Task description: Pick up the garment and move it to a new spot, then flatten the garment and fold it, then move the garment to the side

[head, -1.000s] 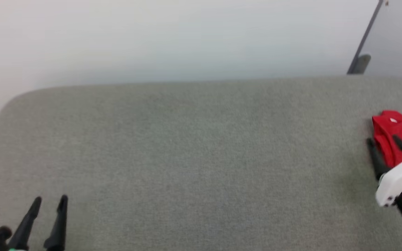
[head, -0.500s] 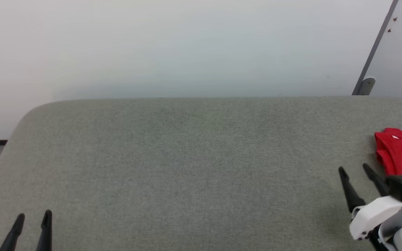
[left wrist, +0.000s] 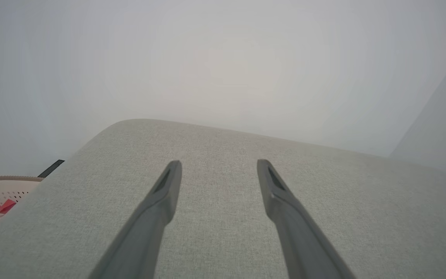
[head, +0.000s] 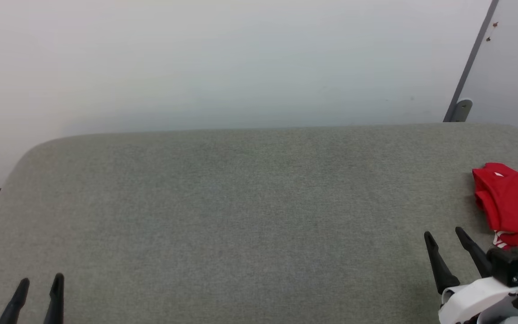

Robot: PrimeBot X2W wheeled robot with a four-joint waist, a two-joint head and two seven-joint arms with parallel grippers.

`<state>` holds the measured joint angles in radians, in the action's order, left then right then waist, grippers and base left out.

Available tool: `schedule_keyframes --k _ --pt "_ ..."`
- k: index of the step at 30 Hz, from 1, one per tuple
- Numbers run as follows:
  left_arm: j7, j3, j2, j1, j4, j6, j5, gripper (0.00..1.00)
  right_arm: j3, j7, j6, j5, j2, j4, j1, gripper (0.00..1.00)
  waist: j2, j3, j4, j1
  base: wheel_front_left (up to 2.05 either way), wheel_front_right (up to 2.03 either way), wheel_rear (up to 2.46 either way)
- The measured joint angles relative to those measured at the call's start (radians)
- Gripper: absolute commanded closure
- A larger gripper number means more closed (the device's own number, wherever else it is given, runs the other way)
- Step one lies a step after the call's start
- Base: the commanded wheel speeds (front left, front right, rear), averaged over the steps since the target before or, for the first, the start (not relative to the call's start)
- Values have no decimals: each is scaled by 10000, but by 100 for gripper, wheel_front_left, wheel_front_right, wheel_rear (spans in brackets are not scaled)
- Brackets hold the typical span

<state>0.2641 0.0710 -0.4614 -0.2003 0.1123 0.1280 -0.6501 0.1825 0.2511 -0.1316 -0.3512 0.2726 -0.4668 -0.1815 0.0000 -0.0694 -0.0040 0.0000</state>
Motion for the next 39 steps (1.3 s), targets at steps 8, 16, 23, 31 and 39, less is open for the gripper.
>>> schedule_keyframes --k 8,16,23,31,39 --pt "0 63 -63 -154 6 0 -196 0 -188 44 0 226 -278 769 545 0 0 -11 -191 0 0 0 0" --pt "0 73 -109 -259 12 0 -293 0 -397 46 0 428 -453 1204 930 0 0 -53 -314 0 0 0 0" --pt "0 79 -146 -319 36 0 -385 0 -518 -17 0 539 -564 1473 1110 0 0 -91 -372 0 0 0 0" --pt "0 184 -67 -351 23 0 -453 0 -602 -123 0 771 -648 1538 1147 0 0 -105 -365 0 0 0 0" --pt "0 2 454 -377 420 -6 -685 100 -784 -151 0 832 -782 1137 1383 100 0 -115 -396 0 0 0 0"
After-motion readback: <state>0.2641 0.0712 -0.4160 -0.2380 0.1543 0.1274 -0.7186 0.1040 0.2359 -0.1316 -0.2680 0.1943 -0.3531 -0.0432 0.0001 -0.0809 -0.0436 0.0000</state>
